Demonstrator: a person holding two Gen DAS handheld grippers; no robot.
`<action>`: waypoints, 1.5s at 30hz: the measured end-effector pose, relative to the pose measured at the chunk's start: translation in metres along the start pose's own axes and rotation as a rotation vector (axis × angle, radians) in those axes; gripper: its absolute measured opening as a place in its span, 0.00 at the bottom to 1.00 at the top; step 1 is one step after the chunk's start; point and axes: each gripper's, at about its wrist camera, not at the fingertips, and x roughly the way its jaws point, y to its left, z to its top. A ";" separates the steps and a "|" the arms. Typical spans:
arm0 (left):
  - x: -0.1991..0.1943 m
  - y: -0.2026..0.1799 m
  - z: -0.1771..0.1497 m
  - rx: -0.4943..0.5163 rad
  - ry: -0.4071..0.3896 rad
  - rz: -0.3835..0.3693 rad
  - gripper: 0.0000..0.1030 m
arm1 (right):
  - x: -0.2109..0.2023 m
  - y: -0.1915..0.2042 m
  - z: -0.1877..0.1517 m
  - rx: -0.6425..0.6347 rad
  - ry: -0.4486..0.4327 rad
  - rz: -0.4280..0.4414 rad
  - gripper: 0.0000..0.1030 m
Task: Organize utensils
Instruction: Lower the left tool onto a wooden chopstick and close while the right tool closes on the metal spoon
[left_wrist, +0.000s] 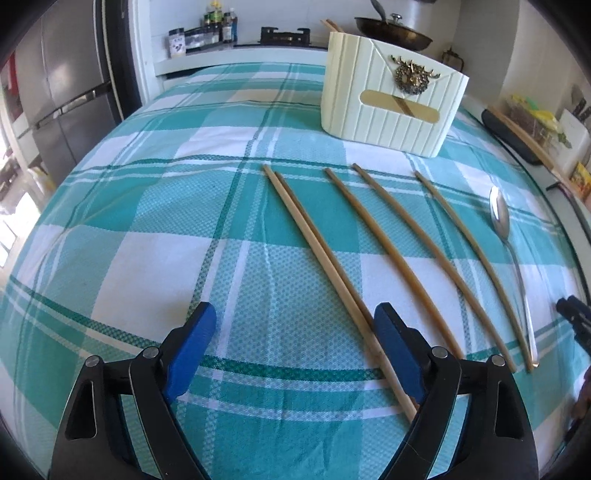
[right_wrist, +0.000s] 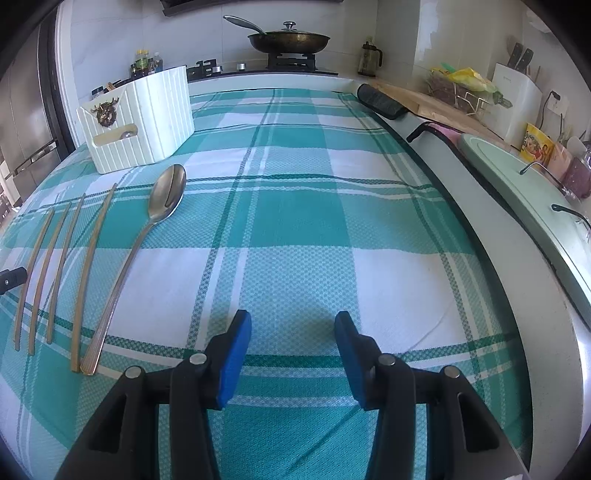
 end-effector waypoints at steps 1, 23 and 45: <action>0.000 0.002 0.000 -0.004 0.002 0.001 0.87 | 0.000 0.000 0.000 0.001 0.000 0.001 0.47; 0.008 0.012 0.004 -0.035 0.003 0.031 0.97 | 0.000 0.002 0.000 -0.010 -0.003 -0.012 0.47; 0.002 0.018 -0.001 -0.008 0.001 0.070 0.70 | -0.011 0.010 -0.001 0.012 -0.034 0.030 0.47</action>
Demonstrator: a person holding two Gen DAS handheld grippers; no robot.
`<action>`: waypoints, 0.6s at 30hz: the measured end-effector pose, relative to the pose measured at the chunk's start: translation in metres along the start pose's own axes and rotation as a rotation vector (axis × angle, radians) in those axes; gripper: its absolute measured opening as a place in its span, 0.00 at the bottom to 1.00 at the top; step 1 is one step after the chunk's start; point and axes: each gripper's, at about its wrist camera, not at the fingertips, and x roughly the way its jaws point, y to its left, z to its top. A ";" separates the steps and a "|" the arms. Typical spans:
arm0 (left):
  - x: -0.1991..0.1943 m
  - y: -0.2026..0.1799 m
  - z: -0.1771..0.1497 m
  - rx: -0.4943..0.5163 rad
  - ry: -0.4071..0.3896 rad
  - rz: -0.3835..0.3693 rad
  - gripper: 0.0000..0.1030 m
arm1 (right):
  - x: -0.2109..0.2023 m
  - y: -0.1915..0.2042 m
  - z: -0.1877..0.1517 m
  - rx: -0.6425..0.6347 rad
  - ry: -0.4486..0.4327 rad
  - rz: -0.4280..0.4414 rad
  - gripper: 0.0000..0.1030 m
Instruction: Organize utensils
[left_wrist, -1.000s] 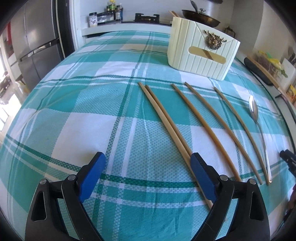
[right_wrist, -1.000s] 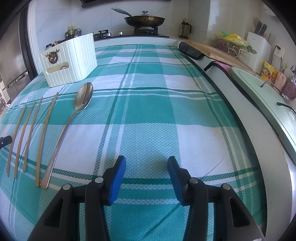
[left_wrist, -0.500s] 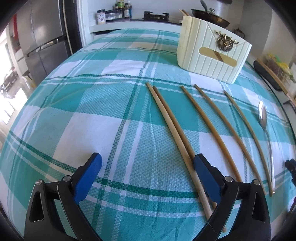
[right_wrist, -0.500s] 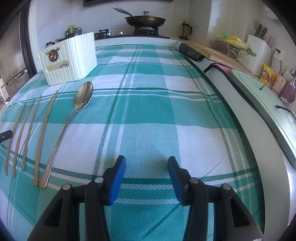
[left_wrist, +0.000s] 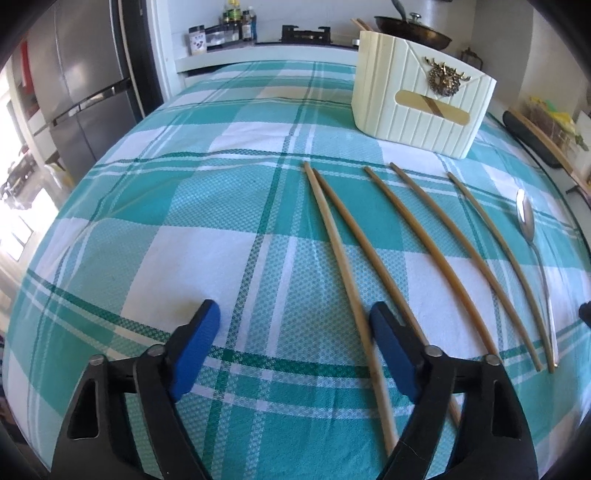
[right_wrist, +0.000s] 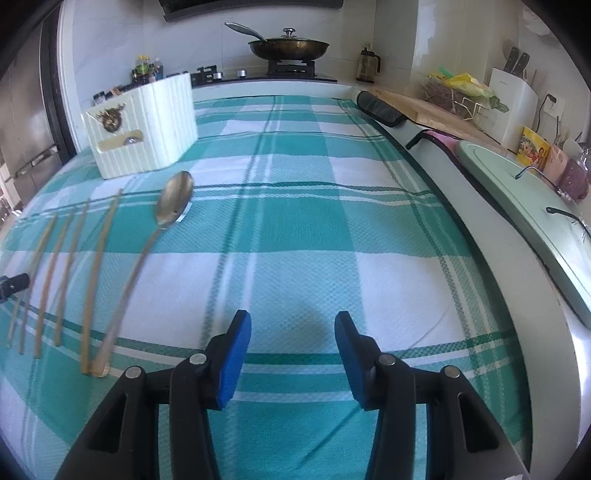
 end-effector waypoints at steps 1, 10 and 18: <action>-0.001 -0.001 0.000 0.010 -0.003 -0.002 0.66 | -0.003 0.006 0.000 0.009 0.003 0.052 0.47; -0.003 -0.007 0.002 0.064 -0.016 -0.039 0.16 | 0.016 0.087 0.027 -0.084 0.046 0.246 0.38; -0.004 0.021 0.002 0.007 -0.012 -0.036 0.07 | 0.032 0.090 0.029 -0.151 0.057 0.083 0.07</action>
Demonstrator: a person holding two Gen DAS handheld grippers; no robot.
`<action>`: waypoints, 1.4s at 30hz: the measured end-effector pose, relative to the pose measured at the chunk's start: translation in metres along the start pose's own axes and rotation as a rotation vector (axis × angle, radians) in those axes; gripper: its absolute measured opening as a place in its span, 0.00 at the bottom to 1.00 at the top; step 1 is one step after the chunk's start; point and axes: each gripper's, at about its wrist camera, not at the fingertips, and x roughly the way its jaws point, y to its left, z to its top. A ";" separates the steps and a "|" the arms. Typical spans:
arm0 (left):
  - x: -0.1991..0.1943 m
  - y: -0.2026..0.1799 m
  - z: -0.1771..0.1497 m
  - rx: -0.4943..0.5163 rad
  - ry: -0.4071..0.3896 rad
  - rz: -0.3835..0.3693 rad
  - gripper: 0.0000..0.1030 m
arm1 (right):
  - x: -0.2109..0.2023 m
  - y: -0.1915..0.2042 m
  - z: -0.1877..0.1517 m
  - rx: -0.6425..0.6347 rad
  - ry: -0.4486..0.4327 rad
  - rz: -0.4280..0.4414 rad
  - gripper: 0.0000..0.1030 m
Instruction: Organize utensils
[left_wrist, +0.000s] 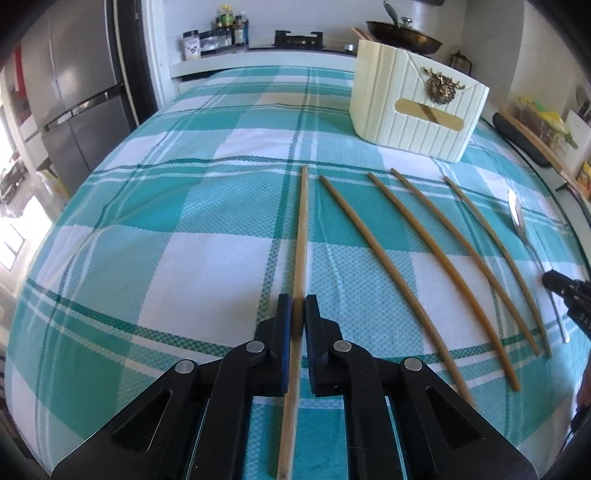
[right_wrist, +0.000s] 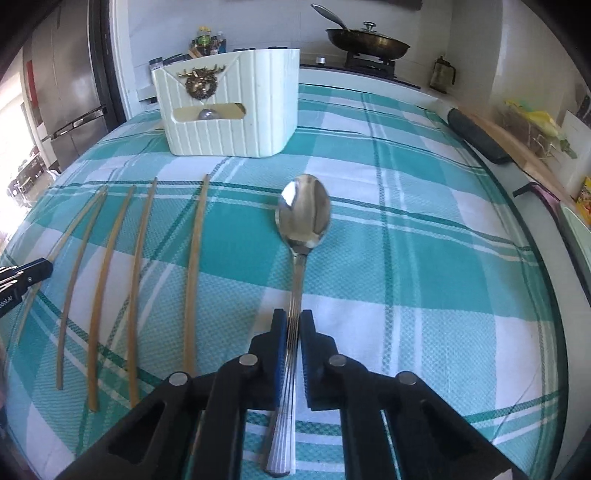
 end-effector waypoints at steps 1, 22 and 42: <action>0.000 0.004 0.000 -0.008 0.000 -0.001 0.07 | -0.002 -0.007 -0.003 0.010 -0.003 -0.020 0.08; 0.023 0.032 0.013 0.026 0.047 0.036 1.00 | -0.013 -0.078 -0.030 0.109 -0.019 -0.090 0.57; 0.027 0.034 0.017 0.040 0.048 0.018 1.00 | -0.005 -0.072 -0.027 0.101 0.001 -0.021 0.86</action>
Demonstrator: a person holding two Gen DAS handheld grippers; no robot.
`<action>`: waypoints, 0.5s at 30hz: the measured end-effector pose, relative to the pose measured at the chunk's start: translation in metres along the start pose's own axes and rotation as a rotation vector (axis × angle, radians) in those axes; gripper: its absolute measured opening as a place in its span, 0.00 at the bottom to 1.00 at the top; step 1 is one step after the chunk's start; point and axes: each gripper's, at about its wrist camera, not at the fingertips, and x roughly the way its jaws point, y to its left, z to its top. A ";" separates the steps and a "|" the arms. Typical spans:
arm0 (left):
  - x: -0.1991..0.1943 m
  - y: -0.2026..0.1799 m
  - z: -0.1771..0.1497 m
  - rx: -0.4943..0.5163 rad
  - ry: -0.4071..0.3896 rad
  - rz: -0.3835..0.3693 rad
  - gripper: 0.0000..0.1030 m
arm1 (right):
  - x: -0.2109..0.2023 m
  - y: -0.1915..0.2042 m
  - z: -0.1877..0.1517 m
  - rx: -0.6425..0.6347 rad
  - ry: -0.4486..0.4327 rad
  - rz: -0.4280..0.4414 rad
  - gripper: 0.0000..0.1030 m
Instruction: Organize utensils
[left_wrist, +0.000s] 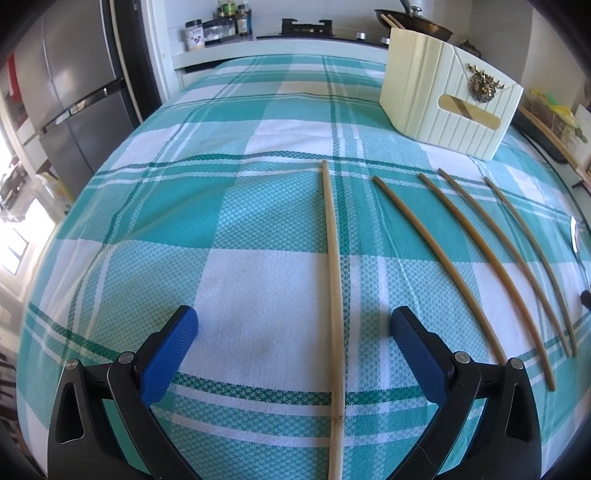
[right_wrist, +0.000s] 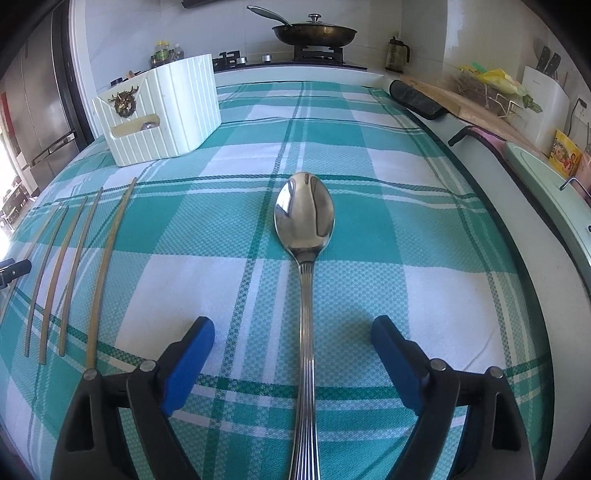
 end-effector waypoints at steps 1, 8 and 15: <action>0.000 0.000 0.000 0.004 0.002 -0.003 1.00 | 0.000 0.002 0.000 -0.002 0.000 -0.003 0.86; 0.001 0.003 0.009 0.085 0.088 -0.066 0.99 | -0.003 -0.002 0.002 -0.023 0.032 0.012 0.86; 0.017 -0.004 0.031 0.148 0.124 -0.098 0.99 | 0.009 -0.012 0.020 -0.058 0.071 0.018 0.86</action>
